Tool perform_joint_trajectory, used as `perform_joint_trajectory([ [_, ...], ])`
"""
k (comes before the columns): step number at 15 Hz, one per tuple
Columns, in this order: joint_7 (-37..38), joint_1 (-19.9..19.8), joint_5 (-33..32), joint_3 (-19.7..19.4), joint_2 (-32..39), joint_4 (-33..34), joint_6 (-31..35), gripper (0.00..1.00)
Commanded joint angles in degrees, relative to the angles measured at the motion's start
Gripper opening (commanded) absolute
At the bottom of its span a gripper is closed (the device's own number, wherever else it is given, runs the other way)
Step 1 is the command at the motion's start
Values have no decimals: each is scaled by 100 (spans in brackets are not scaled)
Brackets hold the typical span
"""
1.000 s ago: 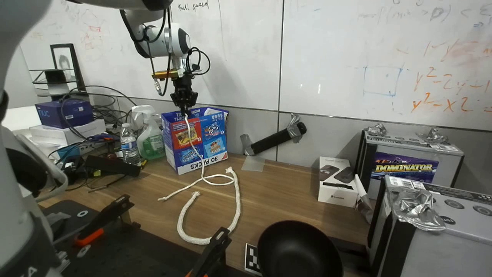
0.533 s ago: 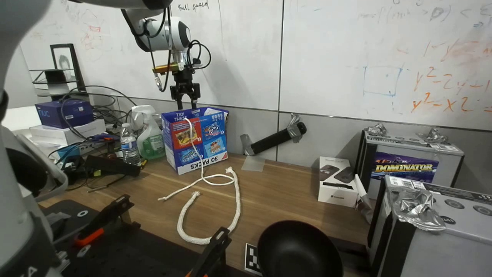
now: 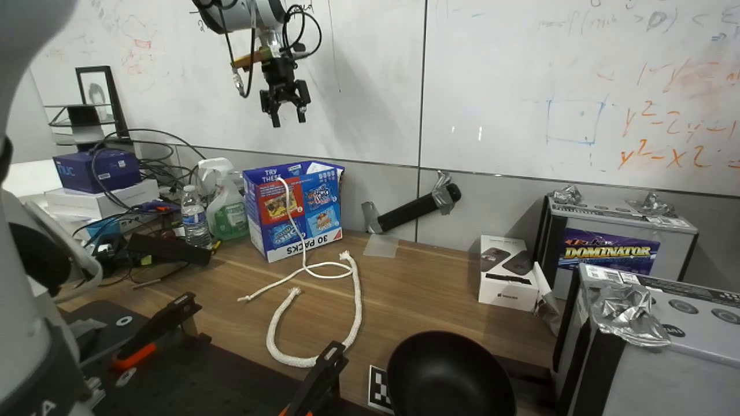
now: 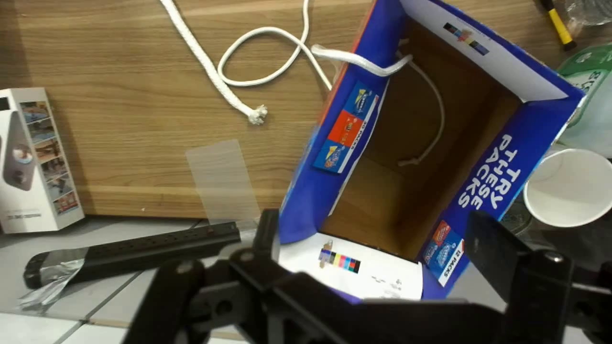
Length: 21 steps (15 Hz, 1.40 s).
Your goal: Pick up the white ropes from the counter and put them in the box
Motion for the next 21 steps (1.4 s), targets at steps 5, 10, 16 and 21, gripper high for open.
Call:
perform_joint_trajectory([
  [5,-1056,-557,85,92,-2146,-2209,29,100],
  [10,-1961,-1176,409,41,-3091,-3567,218,100],
  [16,-3116,-2044,585,-99,-3773,-5315,895,100],
  [21,-3875,-2484,843,-180,-3571,-6359,1915,100],
])
